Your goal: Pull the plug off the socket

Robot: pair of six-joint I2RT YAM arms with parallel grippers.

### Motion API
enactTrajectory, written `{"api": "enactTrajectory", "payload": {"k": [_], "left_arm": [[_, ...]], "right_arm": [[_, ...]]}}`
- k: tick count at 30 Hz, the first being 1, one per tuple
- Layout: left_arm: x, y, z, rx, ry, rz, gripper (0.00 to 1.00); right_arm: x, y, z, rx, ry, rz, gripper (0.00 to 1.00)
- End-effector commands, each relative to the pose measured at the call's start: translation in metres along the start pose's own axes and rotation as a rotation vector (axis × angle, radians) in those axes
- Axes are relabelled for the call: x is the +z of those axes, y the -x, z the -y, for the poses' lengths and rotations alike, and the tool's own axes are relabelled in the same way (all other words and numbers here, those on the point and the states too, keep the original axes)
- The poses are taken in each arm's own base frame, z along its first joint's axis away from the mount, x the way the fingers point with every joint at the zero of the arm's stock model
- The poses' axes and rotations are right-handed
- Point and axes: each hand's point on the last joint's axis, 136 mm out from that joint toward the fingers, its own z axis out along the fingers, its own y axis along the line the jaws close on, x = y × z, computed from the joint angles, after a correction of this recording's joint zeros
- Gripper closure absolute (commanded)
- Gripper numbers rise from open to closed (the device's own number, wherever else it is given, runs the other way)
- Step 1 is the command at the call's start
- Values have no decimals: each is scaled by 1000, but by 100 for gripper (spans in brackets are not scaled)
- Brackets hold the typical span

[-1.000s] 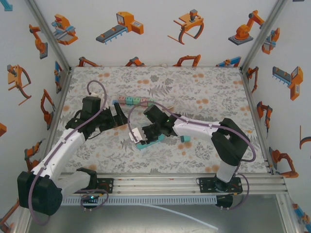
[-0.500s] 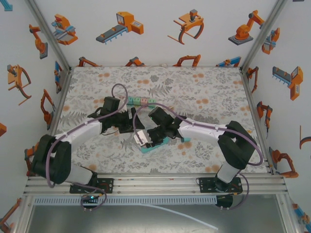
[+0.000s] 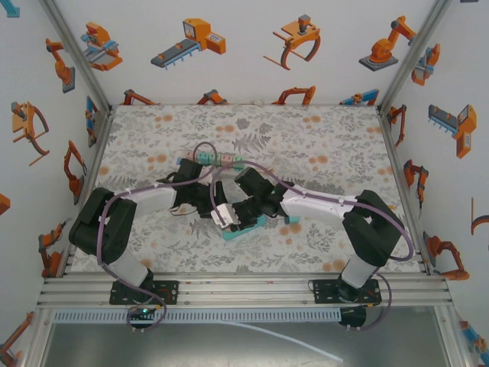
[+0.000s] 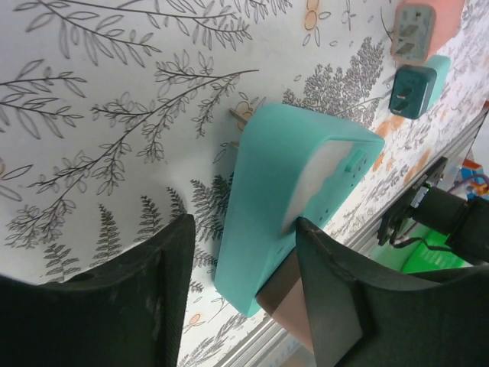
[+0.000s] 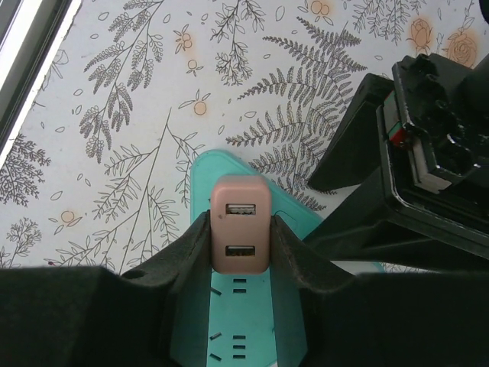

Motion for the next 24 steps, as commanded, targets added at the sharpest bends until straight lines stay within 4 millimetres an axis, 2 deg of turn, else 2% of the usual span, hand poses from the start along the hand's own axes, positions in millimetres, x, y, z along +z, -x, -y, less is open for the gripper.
{"api": "enactTrajectory", "payload": {"k": [1,6,11,14,19,24], "left_arm": [[10,-36,-18,43,69,-125,49],[12,-56,-37,42,128,-162,51],[5,-60,-59,63,245,-143,53],[-1,-58,-72,86,320,-115,53],[-5,-60,-87,93,396,-101,53],[-6,-54,-88,96,407,-77,53]], "right_arm": [[-10,9,17,3,-41,14,81],[-14,17,27,24,-64,31,82],[-23,40,42,102,-104,127,83],[-26,53,40,95,-96,180,85],[-24,56,20,-29,-44,100,87],[-28,59,13,-35,-30,85,87]]}}
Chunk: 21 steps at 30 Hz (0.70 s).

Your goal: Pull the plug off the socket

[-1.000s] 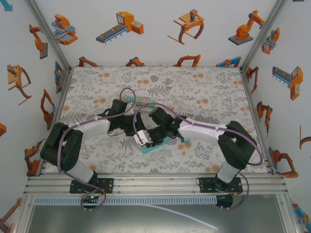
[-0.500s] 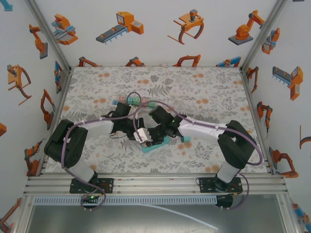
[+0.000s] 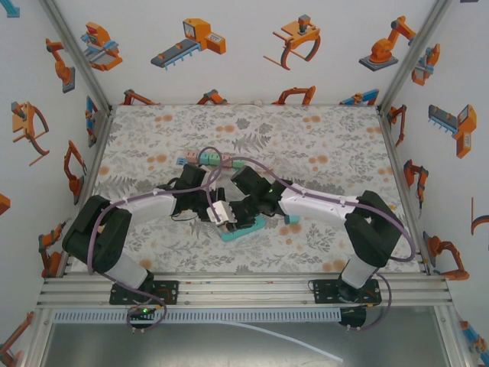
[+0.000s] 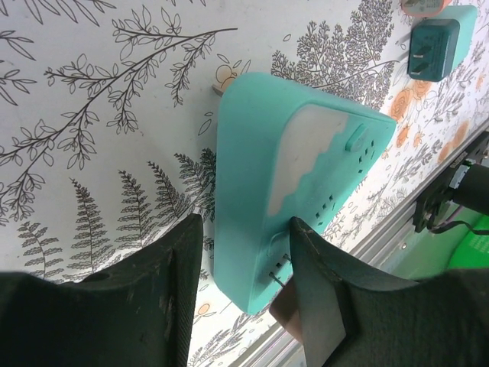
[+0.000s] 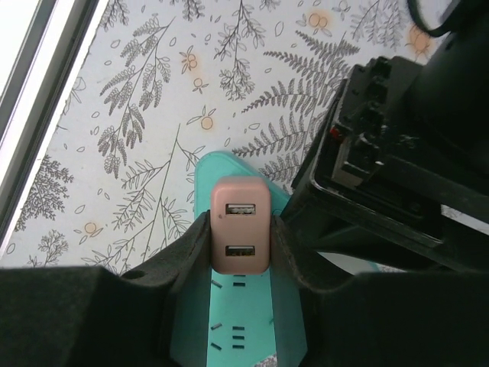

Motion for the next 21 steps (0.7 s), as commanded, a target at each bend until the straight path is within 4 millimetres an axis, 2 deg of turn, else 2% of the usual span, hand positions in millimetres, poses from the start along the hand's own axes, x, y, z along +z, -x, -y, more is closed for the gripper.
{"api": "enactTrajectory", "payload": {"k": [1,6,11,17,21], "left_arm": [[0,-47,-86,-10,363,-111,53],[-3,-37,-81,7,362,-81,52],[-6,-23,-65,14,310,-40,49],[-18,9,-34,44,229,38,43],[-32,31,-1,94,140,90,38]], "right_arm": [[-24,43,7,-78,-34,90,88],[-35,52,12,-11,-91,166,87],[-65,59,25,113,-188,242,87],[-127,54,52,392,-330,332,87],[-180,22,86,742,-499,433,88]]}}
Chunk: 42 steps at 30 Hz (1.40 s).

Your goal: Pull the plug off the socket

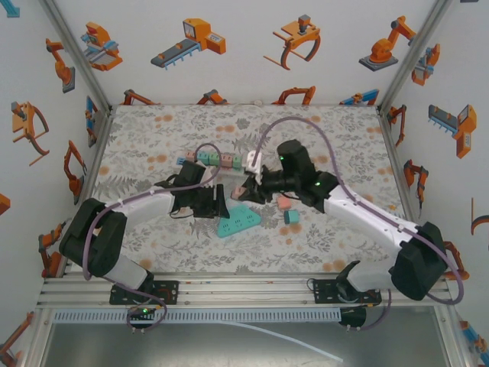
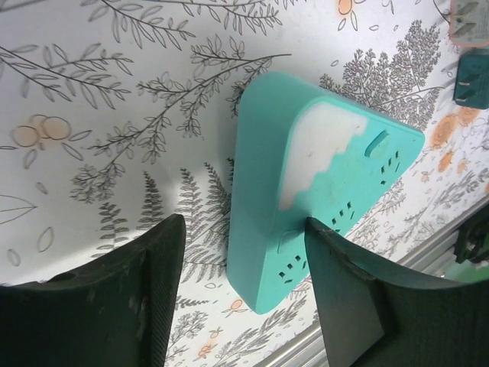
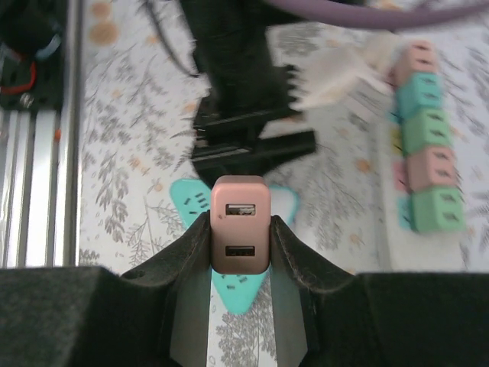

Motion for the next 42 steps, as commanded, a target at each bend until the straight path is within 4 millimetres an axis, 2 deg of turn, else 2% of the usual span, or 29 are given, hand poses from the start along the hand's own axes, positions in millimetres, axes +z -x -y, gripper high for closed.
{"api": "enactTrajectory", "payload": {"k": [1,4,8,10,14,19,22,25,27,29,34,35,39,42], "left_arm": [[-22,19,14,65,-17,49,37],[-40,31,35,113,-83,87,33],[-68,45,54,172,-113,148,27],[-86,53,64,218,-124,192,23],[-119,67,78,307,-117,275,15],[-147,75,83,413,-72,324,0],[-159,77,81,492,-19,336,3],[-167,81,67,528,84,352,3],[-167,82,63,584,121,341,3],[-165,78,71,696,86,323,3],[-152,96,69,915,156,306,3],[-145,98,69,998,161,281,3],[-115,111,67,1256,139,163,3],[-84,120,64,1369,72,42,3]], "right_arm": [[-32,5,49,396,-159,101,88],[-63,-28,100,706,-324,122,87],[-86,-76,136,976,-438,89,87],[-93,-108,147,1108,-502,56,87],[-101,-157,156,1242,-578,20,87],[-105,-199,165,1333,-625,16,87],[-107,-225,164,1386,-650,-6,86],[-107,-242,160,1413,-656,-27,83],[-104,-254,155,1437,-656,-53,78],[-103,-265,149,1463,-674,-82,72],[-114,-281,143,1487,-758,-118,59],[-118,-283,142,1488,-779,-121,52],[-139,-274,143,1463,-856,-114,31],[-157,-247,143,1363,-895,-92,27]]}}
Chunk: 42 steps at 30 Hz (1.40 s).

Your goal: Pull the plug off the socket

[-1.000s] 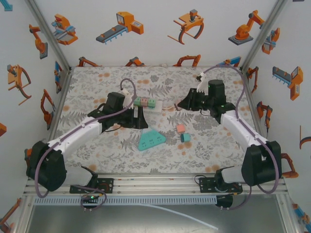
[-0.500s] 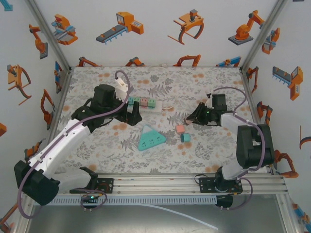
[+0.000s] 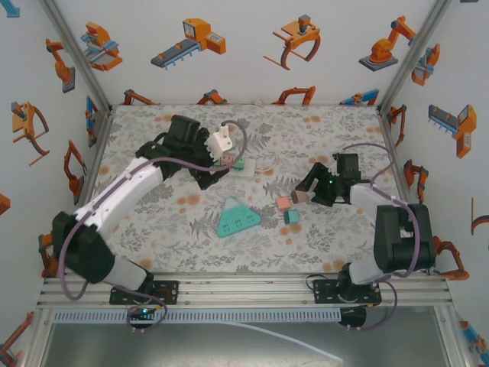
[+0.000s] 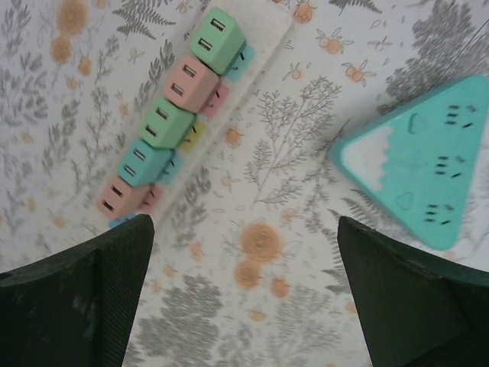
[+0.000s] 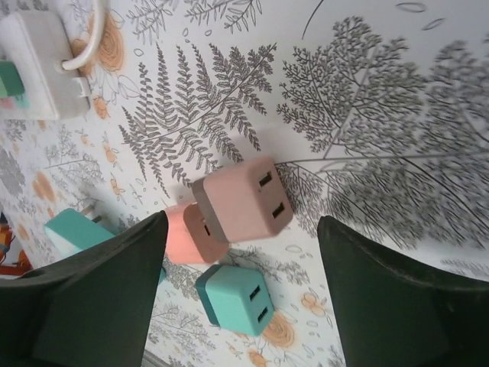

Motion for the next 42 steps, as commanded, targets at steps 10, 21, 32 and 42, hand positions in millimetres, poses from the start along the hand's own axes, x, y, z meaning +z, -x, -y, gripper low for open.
{"api": "enactTrajectory", "payload": {"k": [10,21,32,42], "left_arm": [[126,-19,-22,249,-260,-69,3],[175,-66,-34,175,-263,-126,3],[182,-87,-11,111,-349,-154,25],[155,-79,36,-62,-400,-260,38]], "right_arm": [[-131,26,-54,-353,-8,298,27],[-169,19,-74,-460,21,336,27],[-176,27,-88,-447,51,332,29],[-170,29,-92,-460,83,336,29]]}}
